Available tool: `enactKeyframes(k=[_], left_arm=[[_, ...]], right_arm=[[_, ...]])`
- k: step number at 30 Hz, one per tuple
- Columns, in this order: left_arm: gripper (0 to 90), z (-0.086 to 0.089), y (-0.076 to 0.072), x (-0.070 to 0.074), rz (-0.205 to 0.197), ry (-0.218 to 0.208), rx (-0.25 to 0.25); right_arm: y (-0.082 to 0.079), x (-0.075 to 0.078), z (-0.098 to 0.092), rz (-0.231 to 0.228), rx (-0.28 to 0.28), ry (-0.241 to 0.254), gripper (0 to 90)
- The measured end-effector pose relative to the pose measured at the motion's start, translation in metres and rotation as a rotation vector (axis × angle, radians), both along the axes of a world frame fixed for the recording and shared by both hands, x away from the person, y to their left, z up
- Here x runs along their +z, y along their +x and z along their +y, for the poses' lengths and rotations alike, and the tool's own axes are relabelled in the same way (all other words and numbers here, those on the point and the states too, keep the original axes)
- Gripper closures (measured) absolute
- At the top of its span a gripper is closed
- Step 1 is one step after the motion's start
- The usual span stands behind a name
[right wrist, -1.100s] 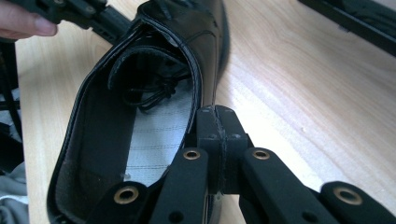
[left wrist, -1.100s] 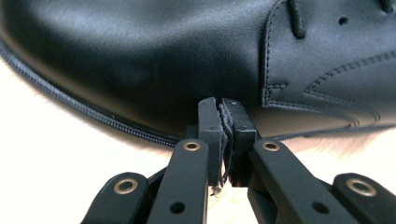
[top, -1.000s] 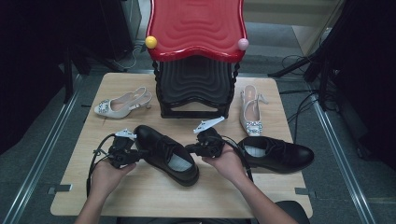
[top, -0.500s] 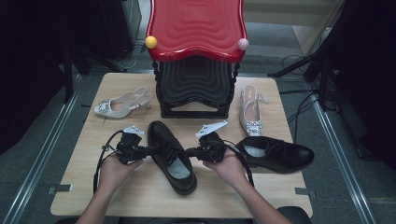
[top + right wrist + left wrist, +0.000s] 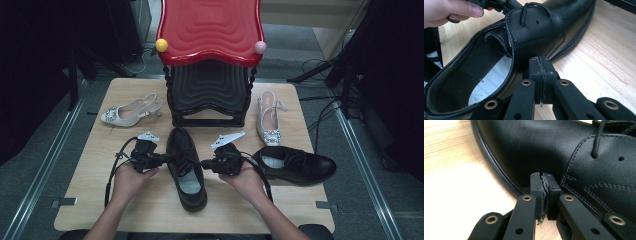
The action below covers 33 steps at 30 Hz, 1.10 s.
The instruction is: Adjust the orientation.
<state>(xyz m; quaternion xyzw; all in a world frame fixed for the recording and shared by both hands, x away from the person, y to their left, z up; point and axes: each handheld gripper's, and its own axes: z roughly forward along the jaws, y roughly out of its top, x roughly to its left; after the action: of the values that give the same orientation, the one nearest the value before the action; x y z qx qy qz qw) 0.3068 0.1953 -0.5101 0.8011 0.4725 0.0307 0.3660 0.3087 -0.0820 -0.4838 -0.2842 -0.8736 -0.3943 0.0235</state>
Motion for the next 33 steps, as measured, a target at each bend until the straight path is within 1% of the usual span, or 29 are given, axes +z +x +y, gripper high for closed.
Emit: enactKeyframes(k=[3, 7, 11, 12, 14, 15, 17, 21, 24, 26, 27, 29, 30, 31, 32, 33], left_arm=[[87.3, -0.002, 0.002, -0.001, -0.008, -0.001, -0.003], [87.3, -0.003, 0.004, -0.001, -0.009, -0.003, -0.007], [87.3, -0.005, 0.008, -0.001, -0.007, -0.01, -0.012], [87.2, -0.005, 0.009, -0.002, -0.003, -0.022, -0.011], [86.9, -0.004, 0.01, -0.003, -0.002, -0.028, -0.007], [86.9, -0.004, 0.011, -0.003, 0.004, -0.038, -0.01], [86.9, -0.004, 0.012, -0.004, 0.002, -0.042, -0.01], [86.9, -0.005, 0.016, -0.006, 0.002, -0.065, -0.009], [86.9, -0.005, 0.019, -0.007, 0.009, -0.077, -0.007], [86.8, -0.005, 0.021, -0.006, 0.011, -0.071, -0.012], [86.5, -0.007, 0.022, -0.006, 0.0, -0.049, -0.021], [83.6, -0.006, 0.022, -0.005, -0.003, -0.042, -0.022], [83.6, -0.005, 0.022, -0.004, -0.002, -0.039, -0.014], [78.0, -0.001, 0.023, -0.003, 0.025, -0.043, -0.011], [74.0, -0.001, 0.023, -0.003, 0.025, -0.043, -0.011], [67.7, 0.002, 0.022, -0.001, 0.04, -0.041, -0.003]], right_arm=[[-0.001, 0.0, -0.001, -0.001, -0.003, 0.003, 90.0], [-0.002, 0.0, -0.002, 0.002, -0.006, 0.003, 89.9], [-0.002, -0.001, -0.004, 0.009, -0.01, 0.013, 89.1], [-0.002, -0.001, -0.005, 0.017, -0.014, 0.015, 88.9], [-0.002, -0.002, -0.005, 0.021, -0.015, 0.02, 88.6], [-0.002, -0.002, -0.006, 0.02, -0.015, 0.022, 88.7], [-0.002, -0.002, -0.006, 0.019, -0.016, 0.023, 88.6], [-0.004, -0.002, -0.007, 0.021, -0.019, 0.023, 87.5], [-0.003, -0.003, -0.008, 0.02, -0.019, 0.029, 86.4], [-0.003, -0.003, -0.008, 0.023, -0.022, 0.034, 84.7], [-0.003, -0.004, -0.009, 0.021, -0.022, 0.035, 83.2], [-0.002, -0.004, -0.01, 0.021, -0.03, 0.03, 79.5], [-0.002, -0.004, -0.01, 0.021, -0.03, 0.03, 79.5], [-0.002, -0.003, -0.012, 0.015, -0.036, 0.03, 72.3], [-0.002, -0.003, -0.012, 0.015, -0.036, 0.03, 72.3], [-0.001, -0.003, -0.015, 0.012, -0.041, 0.031, 64.7]])
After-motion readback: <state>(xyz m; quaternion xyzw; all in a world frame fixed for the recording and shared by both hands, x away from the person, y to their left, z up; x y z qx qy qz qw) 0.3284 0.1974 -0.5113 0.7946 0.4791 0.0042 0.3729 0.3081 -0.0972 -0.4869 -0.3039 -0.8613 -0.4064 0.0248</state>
